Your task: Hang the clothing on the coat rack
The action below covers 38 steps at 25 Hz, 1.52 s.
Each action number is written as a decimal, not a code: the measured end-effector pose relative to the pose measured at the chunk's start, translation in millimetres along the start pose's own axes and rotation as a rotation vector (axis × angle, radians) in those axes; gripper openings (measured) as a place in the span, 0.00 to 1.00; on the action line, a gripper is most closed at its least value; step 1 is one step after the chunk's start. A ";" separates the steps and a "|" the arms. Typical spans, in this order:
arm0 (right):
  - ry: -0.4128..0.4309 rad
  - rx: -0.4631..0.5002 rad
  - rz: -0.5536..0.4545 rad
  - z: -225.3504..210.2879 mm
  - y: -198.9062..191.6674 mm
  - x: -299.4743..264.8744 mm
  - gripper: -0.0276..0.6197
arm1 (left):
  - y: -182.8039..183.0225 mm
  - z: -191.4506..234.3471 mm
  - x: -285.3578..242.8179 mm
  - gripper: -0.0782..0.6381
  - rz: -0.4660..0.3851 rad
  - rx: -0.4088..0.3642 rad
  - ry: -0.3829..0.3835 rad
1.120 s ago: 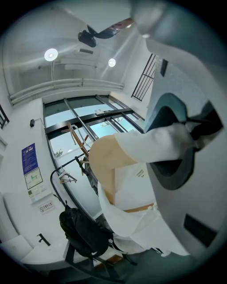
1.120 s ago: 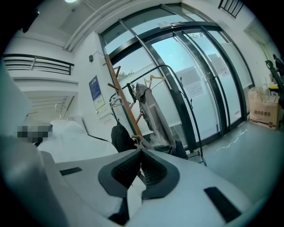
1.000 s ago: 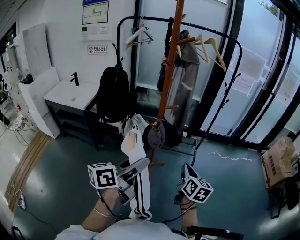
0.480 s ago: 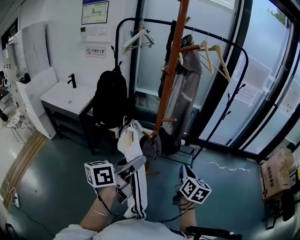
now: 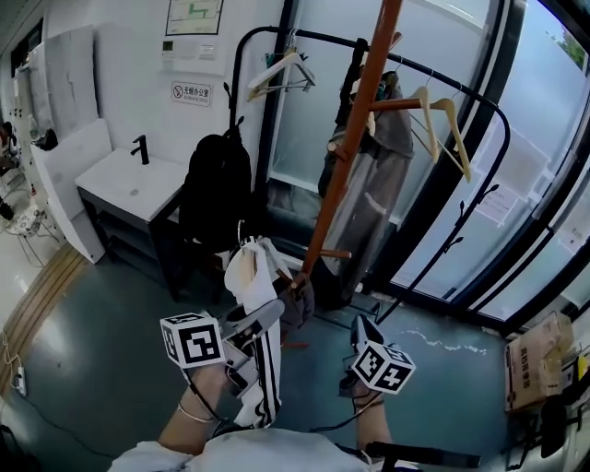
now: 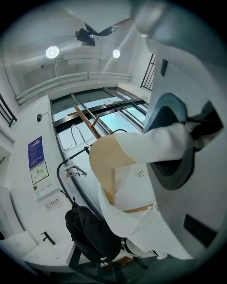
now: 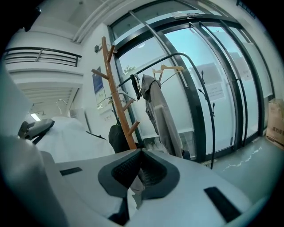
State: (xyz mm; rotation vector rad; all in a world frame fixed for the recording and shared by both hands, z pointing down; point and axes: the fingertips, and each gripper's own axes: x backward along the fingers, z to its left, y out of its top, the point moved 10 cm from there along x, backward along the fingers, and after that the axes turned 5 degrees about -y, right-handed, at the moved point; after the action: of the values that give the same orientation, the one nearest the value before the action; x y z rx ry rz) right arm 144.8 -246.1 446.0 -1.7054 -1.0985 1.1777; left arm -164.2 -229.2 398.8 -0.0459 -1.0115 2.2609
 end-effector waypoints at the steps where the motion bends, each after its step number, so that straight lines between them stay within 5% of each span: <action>1: 0.003 0.012 -0.002 -0.7 5.0 -6.9 0.08 | 2.1 5.1 -3.5 0.28 -0.007 -0.001 0.004; 16: 0.039 0.019 0.027 -21.8 32.7 -80.7 0.08 | 21.4 38.9 -39.9 0.28 -0.020 -0.006 0.070; 38: 0.305 -0.022 0.059 -98.3 67.3 -107.7 0.08 | -25.6 -39.6 -95.4 0.29 -0.249 -0.120 0.327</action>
State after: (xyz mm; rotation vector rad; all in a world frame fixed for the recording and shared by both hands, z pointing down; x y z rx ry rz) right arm 232.0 -380.9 441.6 -1.8721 -0.8823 0.9042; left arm -63.9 -245.7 367.2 -0.3135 -0.9188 1.8899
